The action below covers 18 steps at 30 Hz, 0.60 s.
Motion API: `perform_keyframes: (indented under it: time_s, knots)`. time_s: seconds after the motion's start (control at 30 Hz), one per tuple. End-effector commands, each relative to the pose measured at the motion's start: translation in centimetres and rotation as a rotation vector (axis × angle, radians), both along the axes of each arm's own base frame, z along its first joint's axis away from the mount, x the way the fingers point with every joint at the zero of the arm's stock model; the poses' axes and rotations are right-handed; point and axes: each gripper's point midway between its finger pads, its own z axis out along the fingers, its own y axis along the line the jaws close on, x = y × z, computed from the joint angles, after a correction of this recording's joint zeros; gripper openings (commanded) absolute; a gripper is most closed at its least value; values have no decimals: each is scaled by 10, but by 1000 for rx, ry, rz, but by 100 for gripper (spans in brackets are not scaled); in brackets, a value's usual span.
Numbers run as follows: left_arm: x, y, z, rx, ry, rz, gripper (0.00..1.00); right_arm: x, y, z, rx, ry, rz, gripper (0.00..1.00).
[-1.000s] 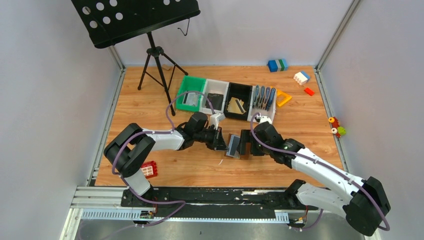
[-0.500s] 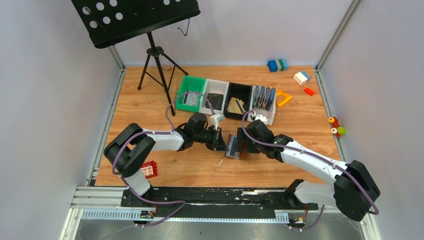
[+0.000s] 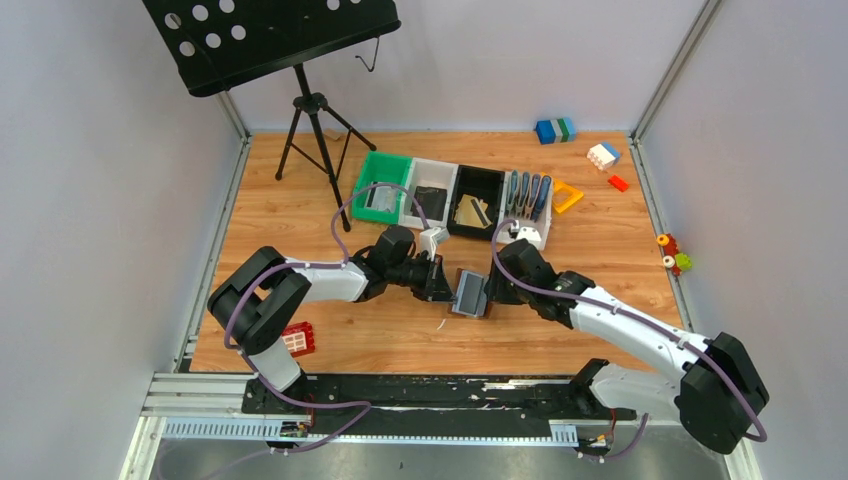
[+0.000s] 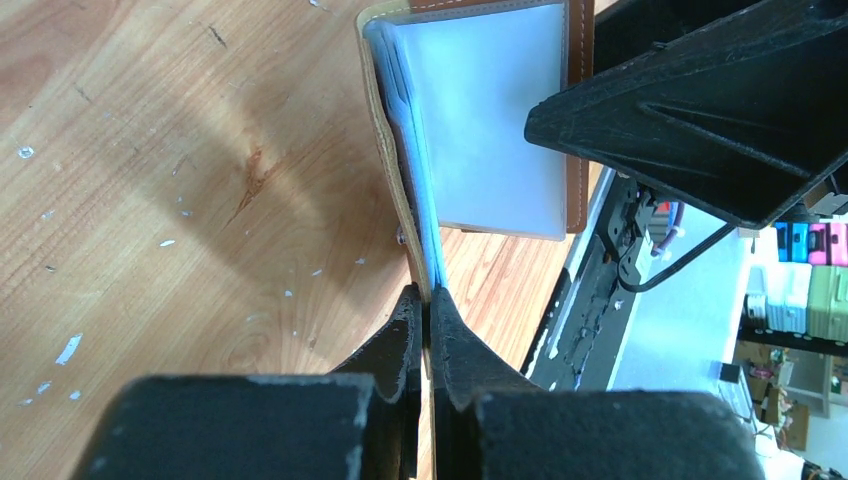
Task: Take the credit cards out of the card holder
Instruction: Remove the credit card from the card holder.
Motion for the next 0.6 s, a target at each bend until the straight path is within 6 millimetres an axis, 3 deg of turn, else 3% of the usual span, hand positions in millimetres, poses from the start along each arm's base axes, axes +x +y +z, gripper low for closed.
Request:
perform_keyframes:
  time_s: [0.0,0.27,0.33,0.47,0.57]
  knots:
    - [5,-4,11,-32,-54,-9,3,-1,1,1,15,-12,10,33]
    - [6,-4,9,-38,-34,-5,10,-6,-9,-14,-22,21,-4,16]
    - [5,-4,9,-51,-20,-4,18,-9,-8,-17,-8,24,3,13]
    - [0,-10,11,-116,20,-33,48,-13,0,-18,46,16,42,4]
    - [-2,-14,6,-126,53,-46,53,-15,3,-16,74,8,58,0]
